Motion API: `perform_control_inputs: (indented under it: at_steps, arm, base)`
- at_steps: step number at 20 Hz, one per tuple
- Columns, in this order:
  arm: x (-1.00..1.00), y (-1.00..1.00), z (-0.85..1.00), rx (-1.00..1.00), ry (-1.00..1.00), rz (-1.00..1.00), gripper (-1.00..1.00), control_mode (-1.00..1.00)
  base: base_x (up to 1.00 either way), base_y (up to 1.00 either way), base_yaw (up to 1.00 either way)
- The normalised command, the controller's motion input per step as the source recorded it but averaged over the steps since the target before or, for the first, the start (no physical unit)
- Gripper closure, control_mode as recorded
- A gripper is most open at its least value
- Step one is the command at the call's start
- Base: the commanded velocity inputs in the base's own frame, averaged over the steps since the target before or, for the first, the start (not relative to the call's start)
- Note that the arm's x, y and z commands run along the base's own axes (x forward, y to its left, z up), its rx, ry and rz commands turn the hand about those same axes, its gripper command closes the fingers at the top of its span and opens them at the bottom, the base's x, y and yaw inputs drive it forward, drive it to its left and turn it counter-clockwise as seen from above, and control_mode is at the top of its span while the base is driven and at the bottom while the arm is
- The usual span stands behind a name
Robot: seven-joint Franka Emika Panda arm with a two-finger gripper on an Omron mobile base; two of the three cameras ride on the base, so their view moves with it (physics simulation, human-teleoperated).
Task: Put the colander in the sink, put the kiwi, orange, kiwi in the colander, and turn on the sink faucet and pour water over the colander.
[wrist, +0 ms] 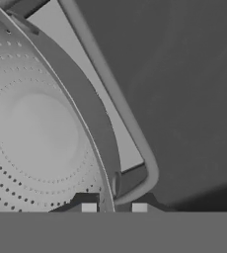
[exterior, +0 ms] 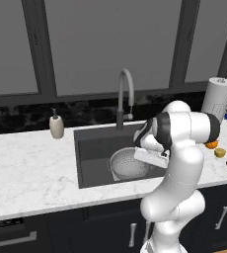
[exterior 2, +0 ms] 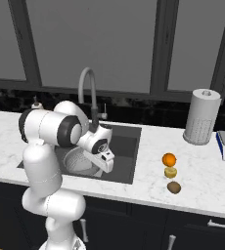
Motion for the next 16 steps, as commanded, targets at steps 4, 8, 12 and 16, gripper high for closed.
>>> perform_control_inputs:
  at_steps: [4, 8, 12, 16]
  arm:
    - [0.0, 0.0, -0.2, 0.0, 0.09, 0.05, 1.0, -1.0]
    - [0.08, 0.0, -0.2, 0.01, 0.02, 0.06, 1.0, -1.0]
    - [0.19, 0.01, -0.15, 0.07, 0.0, 0.04, 1.0, -1.0]
    - [0.12, 0.07, -0.08, 0.06, 0.0, 0.06, -1.0, -1.0]
  base:
    - [0.0, 0.0, 0.0]
    - [0.0, 0.0, 0.0]
    - [0.0, 0.0, 0.0]
    - [0.0, 0.0, 0.0]
